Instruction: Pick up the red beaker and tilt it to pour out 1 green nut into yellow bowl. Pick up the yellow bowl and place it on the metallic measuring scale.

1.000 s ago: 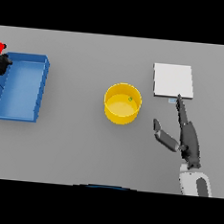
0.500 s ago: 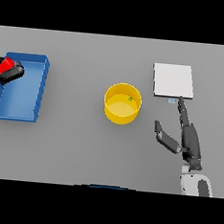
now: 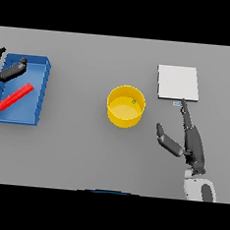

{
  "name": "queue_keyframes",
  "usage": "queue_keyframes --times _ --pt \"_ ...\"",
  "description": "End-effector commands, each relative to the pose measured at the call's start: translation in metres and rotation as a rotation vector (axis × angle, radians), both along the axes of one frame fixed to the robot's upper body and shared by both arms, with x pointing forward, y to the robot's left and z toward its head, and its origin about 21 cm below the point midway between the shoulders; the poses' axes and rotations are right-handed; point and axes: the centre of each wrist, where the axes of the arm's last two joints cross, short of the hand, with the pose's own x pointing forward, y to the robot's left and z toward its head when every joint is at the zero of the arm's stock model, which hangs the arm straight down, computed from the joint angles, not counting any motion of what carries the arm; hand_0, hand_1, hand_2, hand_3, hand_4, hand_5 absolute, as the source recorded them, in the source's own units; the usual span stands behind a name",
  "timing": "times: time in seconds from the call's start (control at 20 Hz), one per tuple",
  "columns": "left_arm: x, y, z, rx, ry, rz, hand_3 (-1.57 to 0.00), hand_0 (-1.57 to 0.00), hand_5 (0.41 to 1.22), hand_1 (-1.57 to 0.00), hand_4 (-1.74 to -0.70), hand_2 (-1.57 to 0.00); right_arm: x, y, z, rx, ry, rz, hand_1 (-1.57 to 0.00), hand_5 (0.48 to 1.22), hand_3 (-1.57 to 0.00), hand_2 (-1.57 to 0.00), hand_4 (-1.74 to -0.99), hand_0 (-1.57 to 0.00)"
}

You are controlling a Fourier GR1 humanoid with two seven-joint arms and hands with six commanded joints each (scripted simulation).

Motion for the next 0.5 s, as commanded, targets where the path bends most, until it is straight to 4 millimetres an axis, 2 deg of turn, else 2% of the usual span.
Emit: queue_keyframes --times 0.0,0.1,0.2,0.35,0.45 --pt "0.002 0.001 0.0 -0.012 -0.016 0.003 -0.06 -0.08 0.674 -0.06 -0.78 -0.06 0.0 0.001 0.0 -0.022 -0.002 0.0 0.0 0.66 0.0 0.0 -1.195 0.0" --pt "0.004 -0.001 -0.001 -0.027 -0.037 -0.007 -0.04 -0.05 0.671 -0.04 -0.79 -0.04 0.002 0.006 0.002 -0.058 0.003 0.011 0.0 0.662 0.0 0.0 -1.198 0.0" --pt "0.006 -0.003 -0.003 -0.031 -0.055 -0.017 -0.02 -0.03 0.679 -0.03 -0.78 -0.03 0.007 0.008 0.009 -0.075 -0.028 0.1 0.0 0.694 0.0 0.0 -1.162 0.0" --pt "0.004 -0.003 -0.005 -0.035 -0.04 -0.01 -0.01 -0.02 0.7 -0.01 -0.78 -0.01 0.021 0.002 0.023 -0.205 -0.043 0.202 0.0 0.709 0.0 0.0 -1.221 0.0" --pt "0.003 -0.002 -0.003 -0.042 -0.048 -0.014 -0.01 -0.01 0.707 -0.01 -0.79 -0.01 0.035 0.006 0.033 -0.304 -0.03 0.257 0.0 0.7 0.0 0.0 -1.255 0.0"
